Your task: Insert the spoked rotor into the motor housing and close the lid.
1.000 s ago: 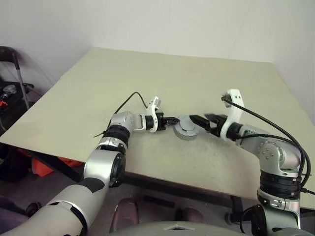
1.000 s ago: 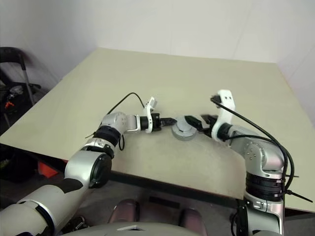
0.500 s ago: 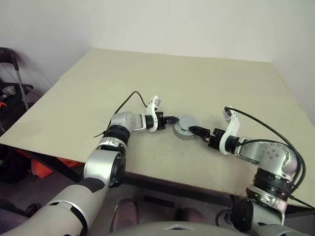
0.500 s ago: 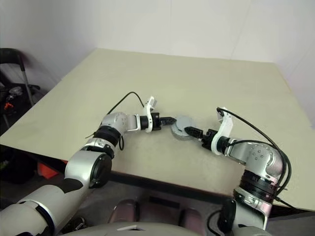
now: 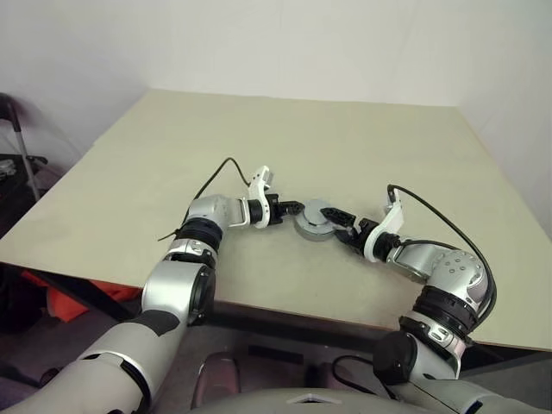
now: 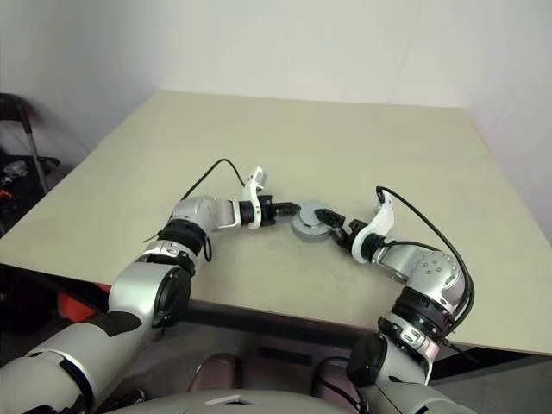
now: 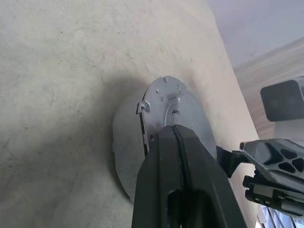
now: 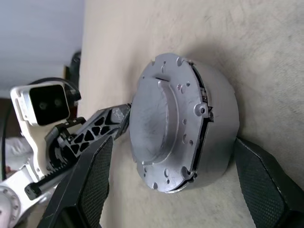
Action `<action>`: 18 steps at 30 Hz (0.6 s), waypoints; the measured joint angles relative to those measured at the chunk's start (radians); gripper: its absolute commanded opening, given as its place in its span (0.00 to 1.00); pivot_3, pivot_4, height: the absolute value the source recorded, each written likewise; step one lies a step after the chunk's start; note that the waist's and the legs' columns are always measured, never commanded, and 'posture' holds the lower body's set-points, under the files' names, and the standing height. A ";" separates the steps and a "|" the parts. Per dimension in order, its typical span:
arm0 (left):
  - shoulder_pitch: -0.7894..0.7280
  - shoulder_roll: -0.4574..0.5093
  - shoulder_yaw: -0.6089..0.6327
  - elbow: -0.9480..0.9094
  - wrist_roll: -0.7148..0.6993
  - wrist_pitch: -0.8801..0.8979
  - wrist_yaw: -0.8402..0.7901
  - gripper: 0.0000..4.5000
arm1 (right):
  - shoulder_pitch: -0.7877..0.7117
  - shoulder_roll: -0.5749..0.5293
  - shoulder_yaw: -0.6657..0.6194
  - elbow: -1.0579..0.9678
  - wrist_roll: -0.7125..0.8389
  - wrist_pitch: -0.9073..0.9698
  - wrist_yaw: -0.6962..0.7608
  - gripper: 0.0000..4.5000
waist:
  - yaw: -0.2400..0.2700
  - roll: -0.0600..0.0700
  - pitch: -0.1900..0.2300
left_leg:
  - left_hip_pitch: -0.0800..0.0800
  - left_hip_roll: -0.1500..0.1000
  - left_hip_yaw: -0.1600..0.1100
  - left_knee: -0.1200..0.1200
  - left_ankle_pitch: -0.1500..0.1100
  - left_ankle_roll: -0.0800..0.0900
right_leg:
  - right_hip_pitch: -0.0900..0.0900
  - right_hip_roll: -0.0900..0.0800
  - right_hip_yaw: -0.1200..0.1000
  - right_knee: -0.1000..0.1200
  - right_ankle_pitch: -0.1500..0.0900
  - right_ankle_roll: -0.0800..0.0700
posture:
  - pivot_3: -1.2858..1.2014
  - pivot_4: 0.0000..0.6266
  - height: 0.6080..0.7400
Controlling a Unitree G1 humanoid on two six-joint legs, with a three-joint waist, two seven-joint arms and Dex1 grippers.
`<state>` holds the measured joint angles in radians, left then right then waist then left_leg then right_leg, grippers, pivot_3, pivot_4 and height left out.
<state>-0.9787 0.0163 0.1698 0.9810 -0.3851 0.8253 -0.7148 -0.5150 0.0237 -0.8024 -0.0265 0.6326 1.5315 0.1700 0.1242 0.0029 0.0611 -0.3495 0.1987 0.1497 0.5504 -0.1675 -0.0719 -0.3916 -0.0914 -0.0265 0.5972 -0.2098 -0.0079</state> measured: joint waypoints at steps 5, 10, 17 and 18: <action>-0.009 0.004 0.002 0.000 0.008 -0.016 0.003 0.00 | -0.040 0.049 -0.024 0.021 -0.001 -0.004 -0.037 0.99 | -0.005 0.000 0.000 | -0.001 0.001 0.000 -0.006 0.002 -0.003 | -0.005 0.003 0.000 -0.001 0.003 -0.005 | 0.52 0.00 1.00; -0.017 0.008 0.010 0.003 0.012 -0.030 0.004 0.00 | -0.064 0.085 -0.022 0.037 -0.001 -0.007 -0.043 0.99 | -0.004 0.000 0.000 | -0.004 0.006 0.000 -0.008 0.001 -0.001 | -0.011 0.010 -0.001 -0.002 0.008 -0.015 | 0.52 0.00 1.00; -0.022 0.008 0.021 0.020 0.014 -0.040 0.009 0.00 | -0.063 0.083 0.004 0.067 -0.016 -0.047 -0.060 0.71 | -0.003 0.000 0.000 | -0.002 0.008 0.000 -0.008 0.001 -0.001 | -0.011 0.012 -0.001 -0.002 0.008 -0.018 | 0.52 0.00 1.00; -0.022 0.008 0.021 0.022 0.013 -0.041 0.009 0.00 | -0.061 0.081 0.009 0.073 -0.018 -0.049 -0.061 0.63 | -0.003 0.000 0.000 | -0.002 0.008 0.000 -0.008 0.001 -0.001 | -0.011 0.012 -0.001 -0.002 0.008 -0.018 | 0.52 0.00 1.00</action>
<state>-1.0006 0.0244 0.1906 1.0026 -0.3717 0.7844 -0.7060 -0.5756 0.1042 -0.7934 0.0470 0.6147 1.4824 0.1092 0.1216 0.0030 0.0611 -0.3518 0.2063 0.1499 0.5421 -0.1666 -0.0730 -0.4023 -0.0797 -0.0277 0.5949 -0.2022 -0.0258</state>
